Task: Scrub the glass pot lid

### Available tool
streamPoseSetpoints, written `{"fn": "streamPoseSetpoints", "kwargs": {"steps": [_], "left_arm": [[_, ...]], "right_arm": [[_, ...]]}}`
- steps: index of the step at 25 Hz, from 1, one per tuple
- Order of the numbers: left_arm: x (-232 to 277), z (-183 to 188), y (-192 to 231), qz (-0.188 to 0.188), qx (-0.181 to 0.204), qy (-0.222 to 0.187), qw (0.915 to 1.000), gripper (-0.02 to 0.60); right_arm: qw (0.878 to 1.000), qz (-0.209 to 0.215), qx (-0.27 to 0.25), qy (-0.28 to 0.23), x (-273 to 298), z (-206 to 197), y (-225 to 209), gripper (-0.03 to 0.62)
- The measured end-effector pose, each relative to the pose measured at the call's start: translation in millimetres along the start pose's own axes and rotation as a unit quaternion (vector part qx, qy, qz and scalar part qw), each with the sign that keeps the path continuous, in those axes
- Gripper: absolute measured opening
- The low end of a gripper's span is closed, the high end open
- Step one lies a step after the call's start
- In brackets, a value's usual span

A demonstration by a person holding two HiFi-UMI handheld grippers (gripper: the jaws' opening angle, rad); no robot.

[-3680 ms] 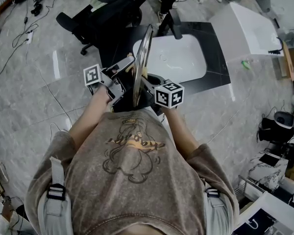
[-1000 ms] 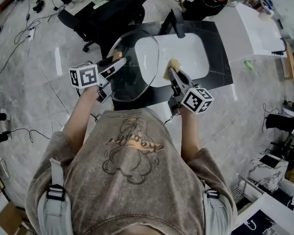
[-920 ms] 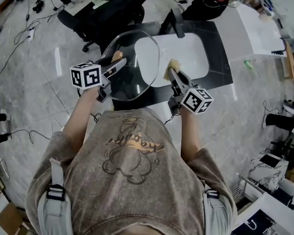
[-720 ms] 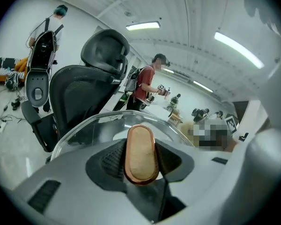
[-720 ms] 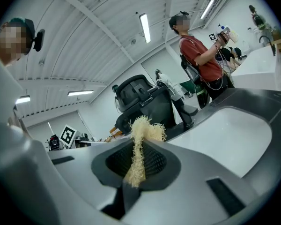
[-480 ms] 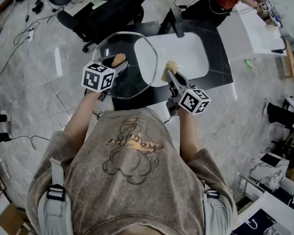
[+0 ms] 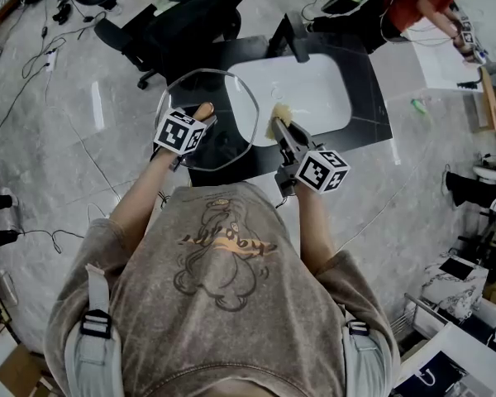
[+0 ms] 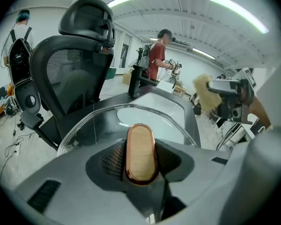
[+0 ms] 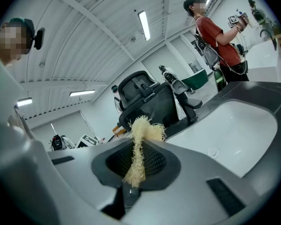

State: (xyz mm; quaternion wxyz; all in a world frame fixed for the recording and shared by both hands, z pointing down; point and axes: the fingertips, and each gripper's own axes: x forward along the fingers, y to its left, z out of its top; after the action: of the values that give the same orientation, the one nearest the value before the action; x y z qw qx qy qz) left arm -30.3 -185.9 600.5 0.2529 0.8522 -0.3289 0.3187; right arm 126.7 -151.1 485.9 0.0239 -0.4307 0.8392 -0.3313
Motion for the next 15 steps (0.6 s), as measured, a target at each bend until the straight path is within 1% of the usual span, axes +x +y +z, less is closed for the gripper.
{"fn": "streamPoseSetpoints", "kwargs": {"steps": [7, 12, 15], "left_arm": [[19, -20, 6, 0.015, 0.017, 0.035, 0.9991, 0.179], [28, -28, 5, 0.02, 0.026, 0.047, 0.9984, 0.179], [31, -30, 5, 0.021, 0.028, 0.046, 0.9983, 0.179]], "right_arm": [[1.0, 0.001, 0.002, 0.008, 0, -8, 4, 0.04], [1.0, -0.001, 0.003, 0.009, -3, -11, 3, 0.04], [1.0, -0.002, 0.004, 0.011, -4, -12, 2, 0.04]]}}
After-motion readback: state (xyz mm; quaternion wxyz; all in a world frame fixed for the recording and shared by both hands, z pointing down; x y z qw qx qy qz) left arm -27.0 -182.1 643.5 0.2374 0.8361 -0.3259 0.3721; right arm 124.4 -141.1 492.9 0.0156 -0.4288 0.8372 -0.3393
